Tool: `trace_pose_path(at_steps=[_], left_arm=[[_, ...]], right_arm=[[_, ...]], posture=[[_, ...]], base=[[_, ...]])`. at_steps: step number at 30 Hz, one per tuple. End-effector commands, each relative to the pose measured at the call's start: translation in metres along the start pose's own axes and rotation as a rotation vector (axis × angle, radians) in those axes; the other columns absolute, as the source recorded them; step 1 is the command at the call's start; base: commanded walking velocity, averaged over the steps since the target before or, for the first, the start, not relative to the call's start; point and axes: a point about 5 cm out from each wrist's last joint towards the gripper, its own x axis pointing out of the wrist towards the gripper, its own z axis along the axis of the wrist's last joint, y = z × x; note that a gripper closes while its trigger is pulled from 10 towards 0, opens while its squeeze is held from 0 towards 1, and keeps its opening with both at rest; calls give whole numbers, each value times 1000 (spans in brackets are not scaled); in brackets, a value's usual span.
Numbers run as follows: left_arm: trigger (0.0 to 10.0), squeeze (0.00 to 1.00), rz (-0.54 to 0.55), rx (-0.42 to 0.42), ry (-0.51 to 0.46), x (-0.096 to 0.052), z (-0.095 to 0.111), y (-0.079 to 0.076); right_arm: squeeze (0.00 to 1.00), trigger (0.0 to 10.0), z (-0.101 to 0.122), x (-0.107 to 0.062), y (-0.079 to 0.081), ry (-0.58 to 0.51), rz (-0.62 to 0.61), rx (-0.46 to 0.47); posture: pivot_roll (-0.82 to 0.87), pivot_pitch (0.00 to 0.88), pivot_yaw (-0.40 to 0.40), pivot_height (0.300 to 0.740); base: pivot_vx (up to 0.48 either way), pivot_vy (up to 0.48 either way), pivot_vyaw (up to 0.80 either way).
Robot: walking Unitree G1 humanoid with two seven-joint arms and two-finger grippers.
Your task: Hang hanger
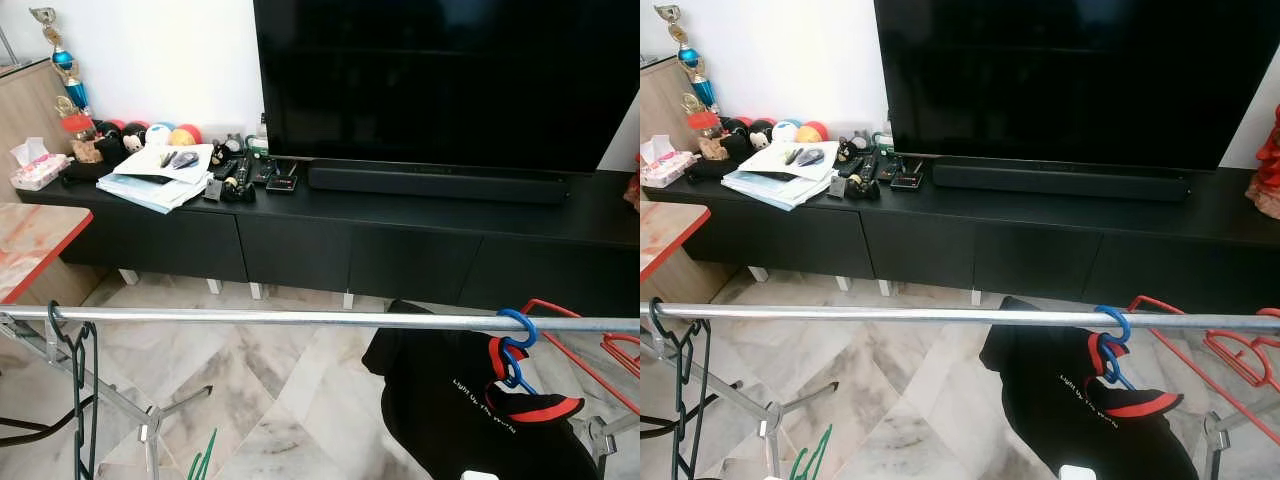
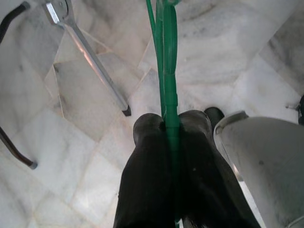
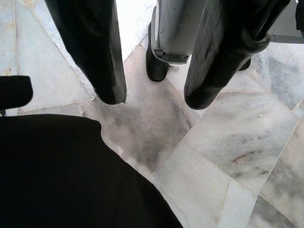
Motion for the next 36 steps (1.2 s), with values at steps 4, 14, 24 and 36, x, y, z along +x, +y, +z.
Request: trace_pose_path(at_steps=[4, 14, 24, 36], left_arm=[[10000, 0, 20, -9, 47, -2, -10, 1], [10000, 0, 116, -58, -45, 3, 14, 20], [10000, 0, 225, -73, -293, 7, 78, 39], [10000, 0, 138, 19, -219, 11, 69, 22]], right_arm=[[0, 10000, -3, 0, 0, 16, 4, 0], [0, 10000, -4, -1, -1, 15, 4, 1], [0, 10000, -4, -1, -2, 14, 4, -4], [0, 10000, -6, -1, -1, 18, 10, -5]], posture=[[-31, 1, 40, 740], [-26, 3, 32, 740], [-31, 6, 28, 740], [-26, 10, 31, 740]], base=[[0, -147, 0], [0, 0, 0], [0, 0, 0], [0, 0, 0]])
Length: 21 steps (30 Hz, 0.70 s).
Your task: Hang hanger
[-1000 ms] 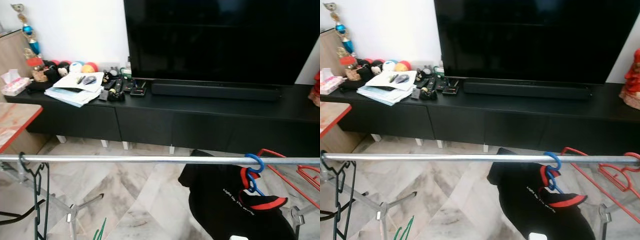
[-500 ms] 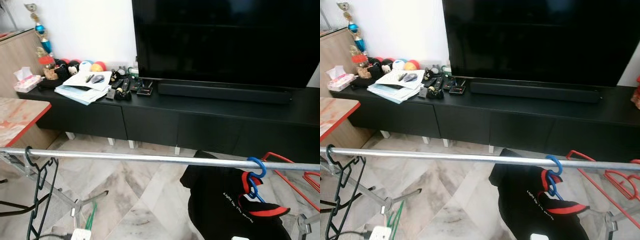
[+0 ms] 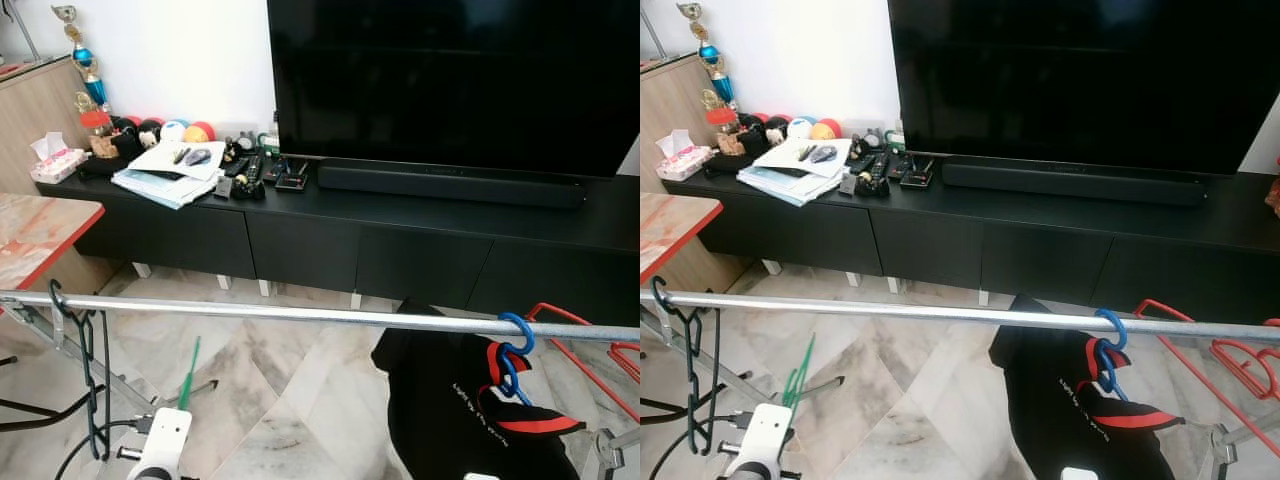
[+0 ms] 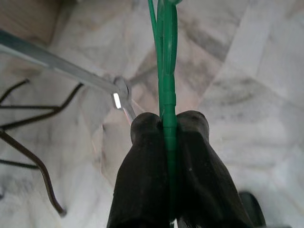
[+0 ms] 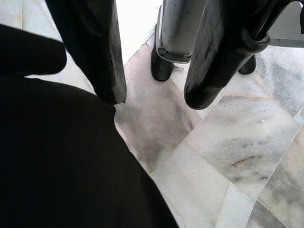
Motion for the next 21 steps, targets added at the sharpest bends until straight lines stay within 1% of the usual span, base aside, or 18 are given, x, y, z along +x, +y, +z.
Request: trace_pose_path(at_steps=[1, 5, 12, 17, 21], left_arm=[[10000, 0, -34, 6, 57, -4, -13, -6], [10000, 0, -79, 30, 85, -8, -21, -16], [10000, 0, -110, 28, 107, -8, -22, -17], [10000, 0, -120, 33, 90, -8, -20, -18], [10000, 0, -139, 26, 109, -8, -22, -20]], right_arm=[[0, 10000, -4, 0, 2, 13, 7, -4], [0, 10000, -4, 0, 3, 15, 7, -2], [0, 10000, -4, -1, 3, 16, 9, -1], [0, 10000, -4, -1, 3, 15, 9, -1], [0, 10000, -4, -1, 3, 15, 9, -3]], posture=[[-26, 10, 32, 740], [-26, 11, 33, 740], [-24, 12, 34, 740], [-22, 12, 33, 740], [-23, 12, 31, 740]], base=[[0, 0, 0], [0, 0, 0], [0, 0, 0], [0, 0, 0], [0, 0, 0]])
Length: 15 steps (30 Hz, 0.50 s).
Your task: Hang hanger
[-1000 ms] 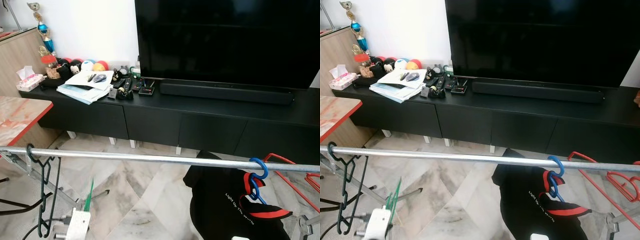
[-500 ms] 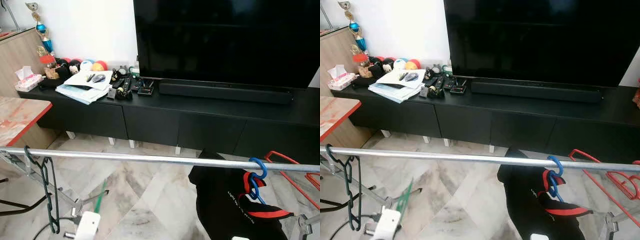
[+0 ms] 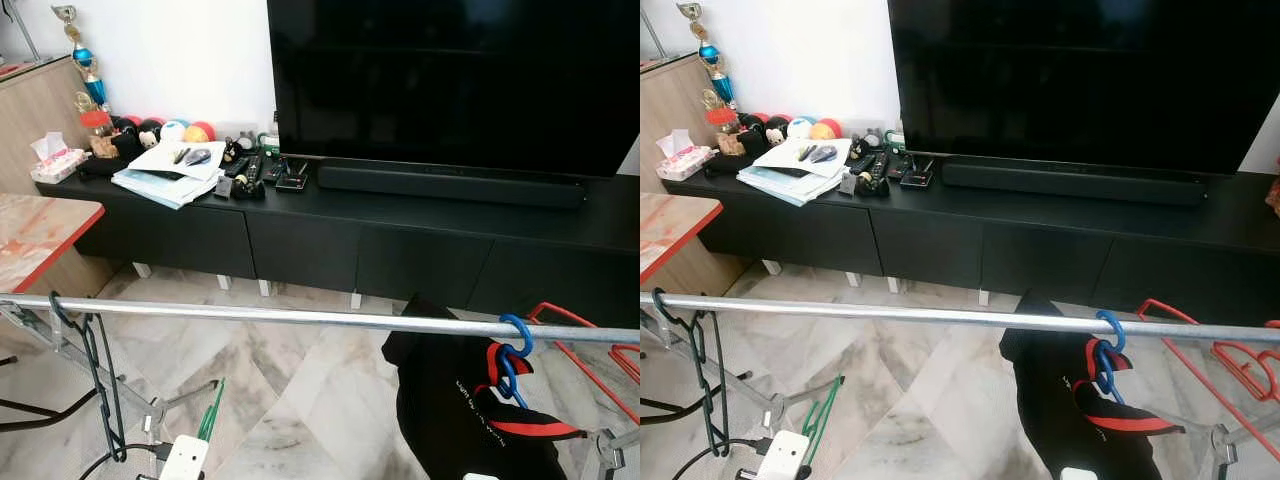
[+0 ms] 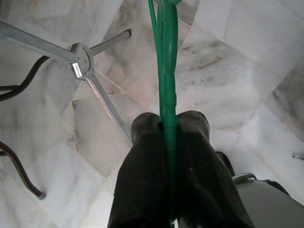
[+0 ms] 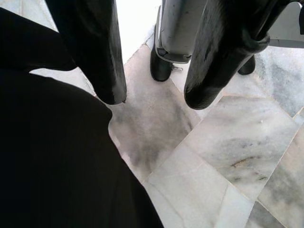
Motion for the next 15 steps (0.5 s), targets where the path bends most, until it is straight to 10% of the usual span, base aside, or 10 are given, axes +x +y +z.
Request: trace_pose_path(at_steps=[1, 15], left_arm=[[10000, 0, -17, 4, 24, 0, -3, 0], [10000, 0, -87, 10, 91, -5, -18, -11]], right_arm=[[0, 10000, -4, -1, 2, 15, 7, -3], [0, 10000, -4, -1, 2, 16, 6, -5]], posture=[[-23, 12, 31, 740], [-25, 12, 31, 740]], base=[[0, 0, 0], [0, 0, 0]])
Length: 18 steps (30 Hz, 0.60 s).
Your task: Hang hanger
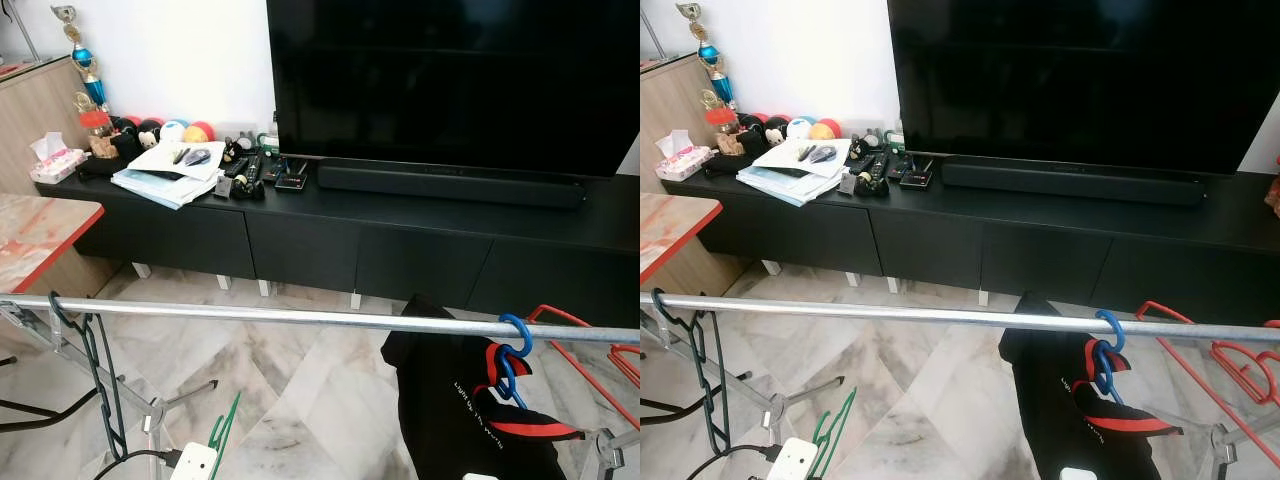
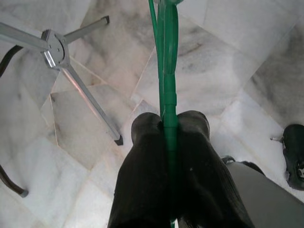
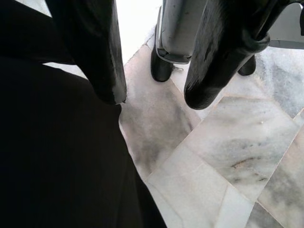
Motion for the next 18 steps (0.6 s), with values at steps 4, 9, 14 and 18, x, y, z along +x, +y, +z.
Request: trace_pose_path(at_steps=[4, 9, 14, 18], left_arm=[[10000, 0, -14, 18, 65, -4, -16, 1], [10000, 0, -38, 53, 95, -6, -23, -3], [10000, 0, -63, 131, 122, -9, -32, -8], [10000, 0, -70, 137, 161, -12, -41, -5]], right_arm=[[0, 10000, -4, -1, 2, 14, 4, 2], [0, 10000, -4, -1, 2, 14, 5, 1], [0, 10000, -4, -1, 2, 14, 5, 2], [0, 10000, -4, -1, 2, 15, 6, 2]], posture=[[-23, 10, 31, 740], [-22, 9, 31, 740], [-21, 10, 32, 740], [-21, 12, 32, 740]], base=[[0, 0, 0], [0, 0, 0], [0, 0, 0], [0, 0, 0]])
